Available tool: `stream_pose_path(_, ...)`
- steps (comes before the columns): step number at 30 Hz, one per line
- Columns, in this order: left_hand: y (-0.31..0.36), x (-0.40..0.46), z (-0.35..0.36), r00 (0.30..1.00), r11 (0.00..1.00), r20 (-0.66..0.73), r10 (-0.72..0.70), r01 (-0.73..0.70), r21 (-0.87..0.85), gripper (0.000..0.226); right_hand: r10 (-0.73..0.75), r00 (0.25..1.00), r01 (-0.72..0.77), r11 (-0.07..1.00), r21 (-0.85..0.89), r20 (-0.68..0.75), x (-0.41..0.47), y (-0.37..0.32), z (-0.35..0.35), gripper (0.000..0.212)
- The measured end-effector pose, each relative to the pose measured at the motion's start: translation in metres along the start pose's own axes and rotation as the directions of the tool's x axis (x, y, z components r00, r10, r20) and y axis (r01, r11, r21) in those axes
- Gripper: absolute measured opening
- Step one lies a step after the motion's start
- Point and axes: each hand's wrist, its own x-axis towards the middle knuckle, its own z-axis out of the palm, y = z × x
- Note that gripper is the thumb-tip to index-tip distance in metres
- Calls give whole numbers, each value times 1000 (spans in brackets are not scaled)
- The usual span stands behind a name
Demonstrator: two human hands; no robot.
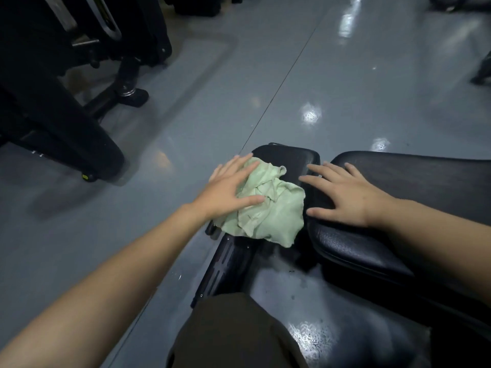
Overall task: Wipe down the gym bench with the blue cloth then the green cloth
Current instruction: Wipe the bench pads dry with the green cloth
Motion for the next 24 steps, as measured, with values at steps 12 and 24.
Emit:
stream_pose_path(12, -33, -19, -8, 991, 997, 126, -51, 42, 70, 107, -80, 994, 76, 996, 52, 73, 79, -48, 2, 80)
stream_pose_path(24, -20, -24, -16, 997, 995, 72, -26, 19, 99, 42, -94, 989, 95, 995, 1, -115, 61, -61, 0, 32)
